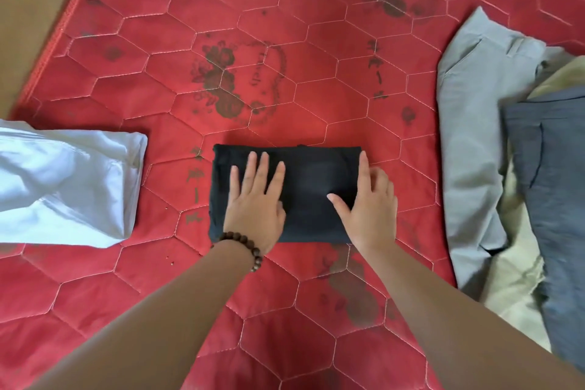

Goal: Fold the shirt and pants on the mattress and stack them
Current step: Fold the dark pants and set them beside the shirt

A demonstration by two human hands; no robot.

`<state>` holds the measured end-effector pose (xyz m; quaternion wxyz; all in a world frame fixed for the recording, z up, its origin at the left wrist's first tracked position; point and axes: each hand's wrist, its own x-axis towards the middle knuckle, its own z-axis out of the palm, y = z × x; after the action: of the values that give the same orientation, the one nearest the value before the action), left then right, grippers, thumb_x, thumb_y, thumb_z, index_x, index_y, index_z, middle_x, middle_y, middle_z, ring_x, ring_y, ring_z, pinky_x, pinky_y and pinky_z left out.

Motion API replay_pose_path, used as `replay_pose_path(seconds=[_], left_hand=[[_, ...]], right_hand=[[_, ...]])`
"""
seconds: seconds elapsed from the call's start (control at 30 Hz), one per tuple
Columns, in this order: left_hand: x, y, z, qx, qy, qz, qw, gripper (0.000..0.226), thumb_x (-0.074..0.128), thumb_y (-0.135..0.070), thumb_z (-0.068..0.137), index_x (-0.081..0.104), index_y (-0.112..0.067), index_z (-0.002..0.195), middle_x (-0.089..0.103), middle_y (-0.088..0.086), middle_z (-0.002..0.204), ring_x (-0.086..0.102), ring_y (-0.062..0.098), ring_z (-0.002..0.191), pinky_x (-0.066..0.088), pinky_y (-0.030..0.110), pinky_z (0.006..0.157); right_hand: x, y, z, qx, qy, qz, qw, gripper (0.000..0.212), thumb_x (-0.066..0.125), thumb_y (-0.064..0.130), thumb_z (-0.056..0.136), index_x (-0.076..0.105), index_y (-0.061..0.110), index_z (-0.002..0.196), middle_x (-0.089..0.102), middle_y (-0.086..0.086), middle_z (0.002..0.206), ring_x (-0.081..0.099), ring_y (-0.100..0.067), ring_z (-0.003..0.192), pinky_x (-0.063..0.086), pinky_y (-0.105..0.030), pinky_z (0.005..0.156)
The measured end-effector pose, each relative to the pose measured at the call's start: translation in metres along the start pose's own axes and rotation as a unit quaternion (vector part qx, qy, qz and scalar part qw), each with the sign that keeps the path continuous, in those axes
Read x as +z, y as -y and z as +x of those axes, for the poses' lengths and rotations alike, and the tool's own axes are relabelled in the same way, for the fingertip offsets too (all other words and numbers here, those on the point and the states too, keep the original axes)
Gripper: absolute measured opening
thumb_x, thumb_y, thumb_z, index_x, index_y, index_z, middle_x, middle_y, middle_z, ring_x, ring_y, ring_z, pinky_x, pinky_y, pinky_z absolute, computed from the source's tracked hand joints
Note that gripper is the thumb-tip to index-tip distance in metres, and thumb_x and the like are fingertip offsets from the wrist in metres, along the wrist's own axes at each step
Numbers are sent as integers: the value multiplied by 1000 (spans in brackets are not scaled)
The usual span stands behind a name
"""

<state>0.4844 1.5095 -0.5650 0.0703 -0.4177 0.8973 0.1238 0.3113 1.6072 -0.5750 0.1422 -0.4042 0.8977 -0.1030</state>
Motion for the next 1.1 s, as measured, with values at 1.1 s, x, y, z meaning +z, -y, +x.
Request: replay_pose_path(seconds=[1.1], left_hand=[[-33,-17,-44,-352,-123,-351,859,41,54,-9,88,52,-10,128,49,12,128,45,31,117,36,40,96]], right_hand=[[-54,30,-49,-89,128,183,971,51,53,11,95,40,22,143,42,8,145,35,-9,136,25,-15,106]])
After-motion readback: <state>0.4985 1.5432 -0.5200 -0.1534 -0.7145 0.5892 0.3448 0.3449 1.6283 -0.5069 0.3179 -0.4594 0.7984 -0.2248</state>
